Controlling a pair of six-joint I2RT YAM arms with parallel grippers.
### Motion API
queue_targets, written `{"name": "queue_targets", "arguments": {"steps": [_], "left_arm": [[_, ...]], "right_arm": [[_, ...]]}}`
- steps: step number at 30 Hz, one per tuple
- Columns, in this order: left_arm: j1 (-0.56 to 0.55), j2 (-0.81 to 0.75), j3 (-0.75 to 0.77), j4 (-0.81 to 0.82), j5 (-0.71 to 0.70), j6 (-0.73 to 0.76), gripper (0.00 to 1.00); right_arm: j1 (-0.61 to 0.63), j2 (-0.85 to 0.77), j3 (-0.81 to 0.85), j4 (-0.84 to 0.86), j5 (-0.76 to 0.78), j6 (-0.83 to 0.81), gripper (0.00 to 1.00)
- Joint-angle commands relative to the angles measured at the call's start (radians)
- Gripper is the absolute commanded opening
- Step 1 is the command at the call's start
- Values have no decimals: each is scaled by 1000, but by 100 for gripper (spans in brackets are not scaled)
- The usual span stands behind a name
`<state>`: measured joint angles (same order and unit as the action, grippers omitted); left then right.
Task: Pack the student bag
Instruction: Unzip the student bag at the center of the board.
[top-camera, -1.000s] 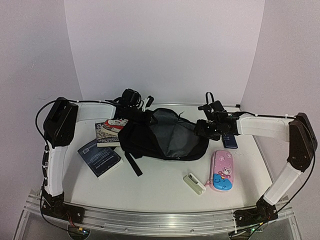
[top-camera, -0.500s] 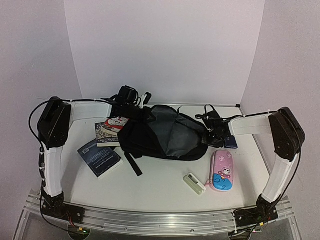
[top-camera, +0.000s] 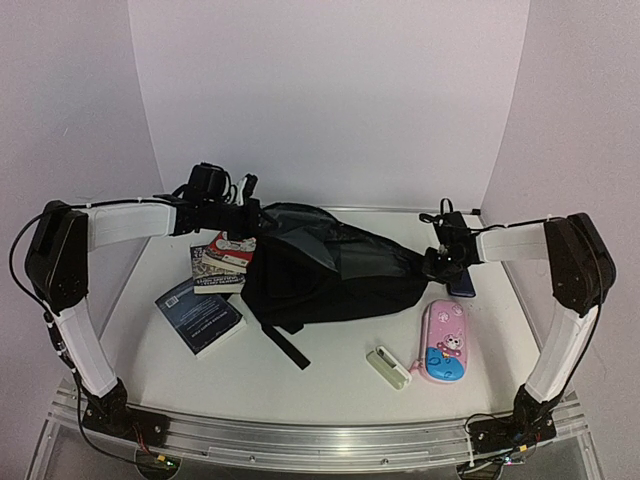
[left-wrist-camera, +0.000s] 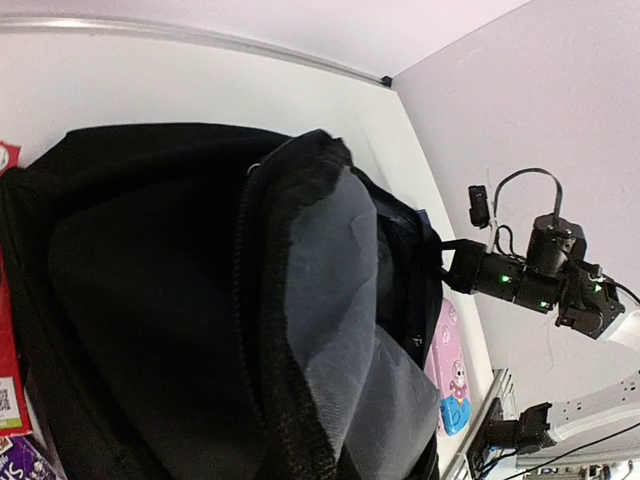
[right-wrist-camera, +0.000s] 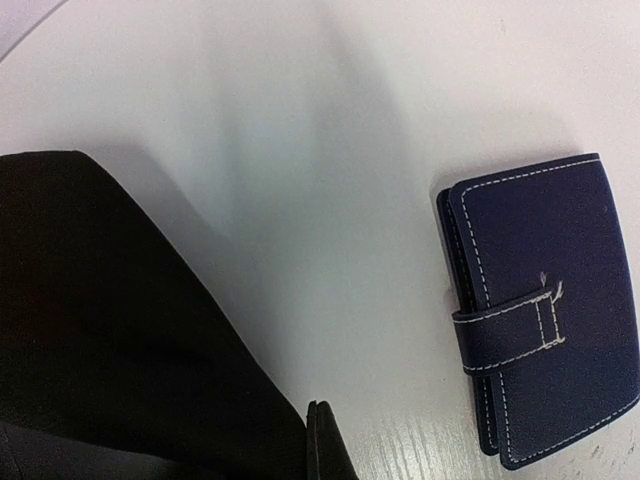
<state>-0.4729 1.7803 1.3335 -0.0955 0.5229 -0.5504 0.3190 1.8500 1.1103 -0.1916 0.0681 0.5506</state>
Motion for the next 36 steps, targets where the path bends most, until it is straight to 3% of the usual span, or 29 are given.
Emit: {"name": "queue_targets", "arguments": {"steps": [1,7,15,20,29,36], "left_arm": [[77,-61,-41,62,23,-43,0],[66,102,-115,244,165,-124,0],[-35,270,11,172,48,-29,5],[-42,258,28,131,-3,23,23],[-34,43,-42,42,-95,76,77],[50,-162,-168,-42,-142,25,93]], "right_arm": [[-78,1,-12,-65,80,-50,0],[-77,-40,-4,-34,-73,-90,3],[-62,-115,-14,-29,-170,-100,12],[-61,-203,-28,-30,-188,-100,23],[-55,-318,-15,-47,-217,-97,54],[-25,-388,-7,-51,-232,-89,70]]}}
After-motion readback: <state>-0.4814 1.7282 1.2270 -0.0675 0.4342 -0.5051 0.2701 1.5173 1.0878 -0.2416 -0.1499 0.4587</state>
